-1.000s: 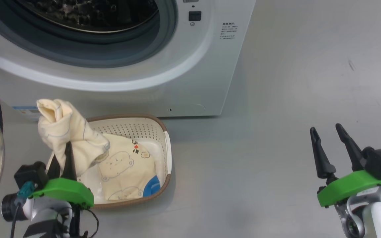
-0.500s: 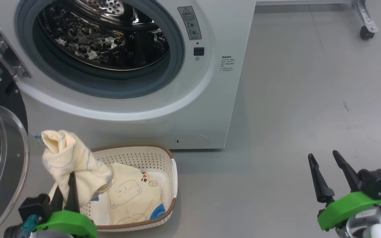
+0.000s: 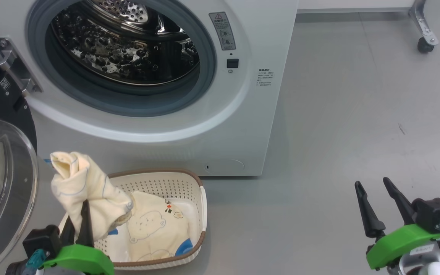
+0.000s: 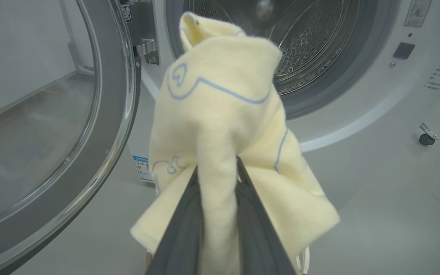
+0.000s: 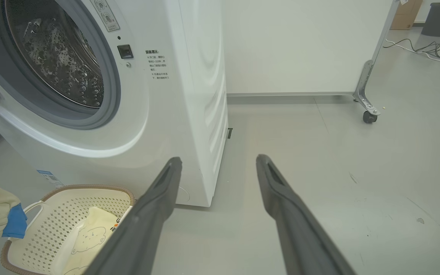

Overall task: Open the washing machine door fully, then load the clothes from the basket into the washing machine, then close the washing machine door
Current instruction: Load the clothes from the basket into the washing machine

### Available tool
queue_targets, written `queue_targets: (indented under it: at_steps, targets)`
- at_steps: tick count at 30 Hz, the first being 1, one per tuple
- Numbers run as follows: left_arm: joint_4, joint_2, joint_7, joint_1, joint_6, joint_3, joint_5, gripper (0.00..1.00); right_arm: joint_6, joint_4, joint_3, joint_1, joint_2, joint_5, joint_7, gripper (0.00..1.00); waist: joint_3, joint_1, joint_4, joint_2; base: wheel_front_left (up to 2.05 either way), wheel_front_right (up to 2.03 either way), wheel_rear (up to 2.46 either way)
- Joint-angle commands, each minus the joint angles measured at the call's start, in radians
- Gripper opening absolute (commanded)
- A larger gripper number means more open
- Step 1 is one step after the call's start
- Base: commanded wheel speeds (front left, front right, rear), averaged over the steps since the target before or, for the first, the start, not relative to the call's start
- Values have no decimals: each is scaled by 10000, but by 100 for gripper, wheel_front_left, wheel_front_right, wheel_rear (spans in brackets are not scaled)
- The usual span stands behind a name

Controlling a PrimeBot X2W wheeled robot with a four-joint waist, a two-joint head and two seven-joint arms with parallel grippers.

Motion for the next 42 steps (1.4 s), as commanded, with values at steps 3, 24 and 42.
queue_targets:
  at_steps: [3, 24, 42]
  targets:
    - [-367, 273, -44, -203, 75, 276, -67, 0, 0, -398, 255, -192, -154, 39, 40, 100, -53, 1, -19, -1, 0, 0, 0]
    - [-584, 422, 128, -941, 122, -17, -13, 0, 0, -413, 435, -307, -154, 117, -14, 100, 304, 1, -316, -1, 0, 0, 0]
    - [1441, 1807, 2347, -5509, -660, -31, -116, 0, 0, 287, 1385, -1365, -154, 928, -846, 100, 2641, 1, -2534, -1, 0, 0, 0]
